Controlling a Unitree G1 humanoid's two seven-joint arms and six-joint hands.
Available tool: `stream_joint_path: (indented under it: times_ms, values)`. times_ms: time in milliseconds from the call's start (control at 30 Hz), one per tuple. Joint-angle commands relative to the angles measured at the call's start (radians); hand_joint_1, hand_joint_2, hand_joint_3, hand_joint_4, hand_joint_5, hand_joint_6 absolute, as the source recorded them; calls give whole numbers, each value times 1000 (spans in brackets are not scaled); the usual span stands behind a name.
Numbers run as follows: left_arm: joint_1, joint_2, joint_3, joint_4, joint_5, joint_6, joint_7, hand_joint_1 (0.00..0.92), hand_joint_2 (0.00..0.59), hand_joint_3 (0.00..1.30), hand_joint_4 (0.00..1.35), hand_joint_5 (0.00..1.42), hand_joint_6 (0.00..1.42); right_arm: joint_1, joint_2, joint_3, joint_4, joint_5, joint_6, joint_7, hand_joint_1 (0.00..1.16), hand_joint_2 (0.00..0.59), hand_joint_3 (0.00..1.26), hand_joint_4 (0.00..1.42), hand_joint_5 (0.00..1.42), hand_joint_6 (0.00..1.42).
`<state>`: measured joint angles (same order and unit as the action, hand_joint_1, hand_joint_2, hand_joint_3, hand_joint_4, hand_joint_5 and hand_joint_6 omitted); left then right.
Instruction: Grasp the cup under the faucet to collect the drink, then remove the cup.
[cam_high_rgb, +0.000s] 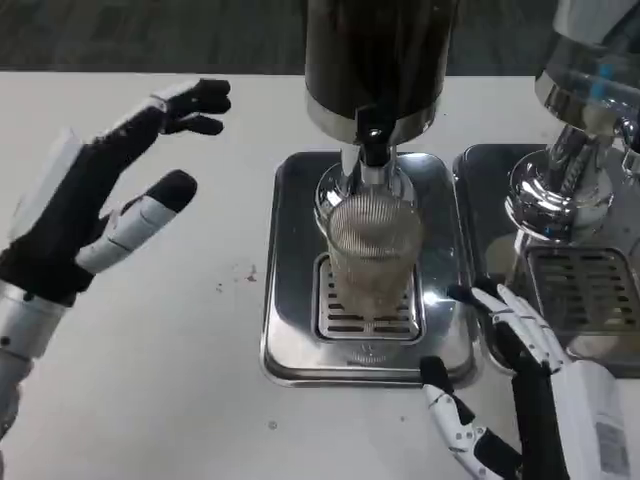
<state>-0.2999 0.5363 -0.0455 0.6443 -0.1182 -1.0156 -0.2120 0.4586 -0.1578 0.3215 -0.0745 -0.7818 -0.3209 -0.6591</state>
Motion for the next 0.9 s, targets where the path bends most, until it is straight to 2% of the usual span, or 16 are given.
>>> stream_joint_path:
  times_ms: [33,233,367,500,600,800,900]
  values:
    - [-26,-3,29,-111,-243,83,-210,0,119,461,440,453,275,-26,-9,-10,22,18,-18,9,451,382,303,174,170,308]
    - [-116,-45,93,-160,-468,310,-475,0,92,512,487,497,298,-39,-13,-14,37,34,-35,-1,442,388,305,187,169,310]
    - [-195,-60,124,-147,-526,483,-611,0,83,469,414,467,285,-36,-12,-17,38,36,-39,1,439,388,311,187,169,315]
    - [-268,-85,139,-122,-557,676,-723,0,64,337,296,348,228,-28,-8,-14,32,27,-35,-6,438,388,314,187,169,318]
    - [-310,-110,147,-109,-554,784,-787,0,48,246,213,275,176,-19,-1,-13,27,25,-32,-11,437,388,315,187,169,319]
    - [-364,-151,148,-93,-524,922,-858,0,31,171,126,201,118,-11,9,-14,25,24,-32,-16,435,388,316,187,172,320]
    - [-388,-161,133,-68,-477,944,-875,0,32,134,90,182,99,-9,13,-16,26,25,-33,-20,435,388,316,187,172,320]
